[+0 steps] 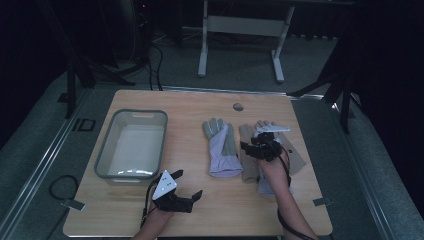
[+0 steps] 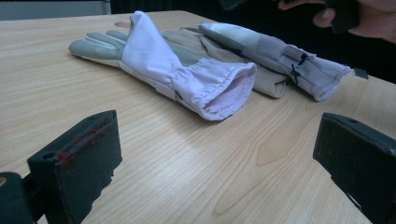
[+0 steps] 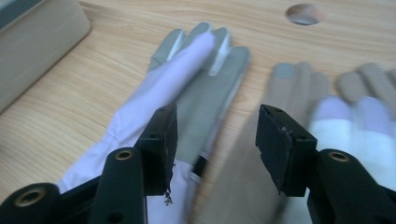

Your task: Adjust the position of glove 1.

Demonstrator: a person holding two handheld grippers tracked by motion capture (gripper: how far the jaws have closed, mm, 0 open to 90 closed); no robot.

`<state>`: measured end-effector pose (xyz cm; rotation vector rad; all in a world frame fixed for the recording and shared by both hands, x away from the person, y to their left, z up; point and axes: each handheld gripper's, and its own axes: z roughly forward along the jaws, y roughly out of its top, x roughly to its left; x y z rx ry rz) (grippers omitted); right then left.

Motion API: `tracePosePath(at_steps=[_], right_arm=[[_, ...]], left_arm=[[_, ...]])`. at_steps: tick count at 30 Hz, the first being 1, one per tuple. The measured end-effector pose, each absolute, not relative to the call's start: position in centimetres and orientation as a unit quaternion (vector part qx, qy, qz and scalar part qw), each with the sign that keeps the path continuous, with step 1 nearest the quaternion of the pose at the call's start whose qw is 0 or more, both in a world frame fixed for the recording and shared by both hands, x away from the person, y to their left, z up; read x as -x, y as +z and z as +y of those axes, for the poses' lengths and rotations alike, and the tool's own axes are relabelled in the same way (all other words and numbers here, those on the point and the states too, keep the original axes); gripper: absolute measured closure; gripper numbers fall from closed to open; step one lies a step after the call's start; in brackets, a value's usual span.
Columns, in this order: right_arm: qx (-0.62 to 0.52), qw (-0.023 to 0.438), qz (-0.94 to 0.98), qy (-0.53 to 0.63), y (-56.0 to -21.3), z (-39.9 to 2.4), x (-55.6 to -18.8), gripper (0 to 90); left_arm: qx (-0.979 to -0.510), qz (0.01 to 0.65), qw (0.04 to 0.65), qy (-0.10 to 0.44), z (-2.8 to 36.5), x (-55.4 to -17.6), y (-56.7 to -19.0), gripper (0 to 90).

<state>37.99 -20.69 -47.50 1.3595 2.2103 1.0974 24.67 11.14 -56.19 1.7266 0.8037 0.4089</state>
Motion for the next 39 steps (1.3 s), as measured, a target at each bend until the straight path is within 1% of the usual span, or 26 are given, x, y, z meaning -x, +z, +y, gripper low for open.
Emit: tracePosePath(at_steps=[2, 4, 8, 12, 15, 16, 19, 29, 34, 39], right_arm=[[-0.476, 0.159, 0.774, 0.386, -47.4, -21.1, -37.9, 48.7], [-0.477, 0.16, 0.774, 0.384, -47.2, -22.5, -37.5, 49.6], [-0.478, 0.168, 0.775, 0.378, -47.2, -24.0, -36.9, 50.8], [-0.478, 0.169, 0.776, 0.374, -47.3, -25.6, -36.4, 50.9], [-0.478, 0.167, 0.776, 0.376, -47.3, -25.9, -36.3, 50.8], [-0.479, 0.168, 0.774, 0.377, -47.4, -27.0, -35.7, 50.9], [-0.482, 0.171, 0.774, 0.374, -47.6, -27.7, -35.3, 51.1], [-0.495, 0.169, 0.775, 0.355, -49.5, -30.5, -33.9, 52.1], [-0.498, 0.162, 0.778, 0.347, -51.0, -30.8, -34.4, 52.7], [-0.493, 0.152, 0.789, 0.334, -52.4, -30.7, -35.4, 50.5]], left_arm=[[-0.733, 0.342, 0.562, 0.174, 11.1, -24.7, -56.2, 1.0], [-0.733, 0.342, 0.563, 0.173, 11.1, -24.7, -56.2, 1.0], [-0.733, 0.342, 0.562, 0.173, 11.1, -24.7, -56.2, 1.0], [-0.733, 0.342, 0.562, 0.172, 11.1, -24.7, -56.2, 1.0], [-0.732, 0.343, 0.563, 0.172, 11.1, -24.7, -56.2, 1.0], [-0.733, 0.342, 0.562, 0.172, 11.1, -24.7, -56.2, 1.0], [-0.733, 0.342, 0.562, 0.172, 11.2, -24.7, -56.2, 1.0], [-0.735, 0.341, 0.56, 0.175, 11.1, -24.7, -56.2, 1.0], [-0.734, 0.342, 0.56, 0.174, 11.1, -24.7, -56.2, 1.0], [-0.734, 0.342, 0.56, 0.173, 11.1, -24.7, -56.2, 1.0]])
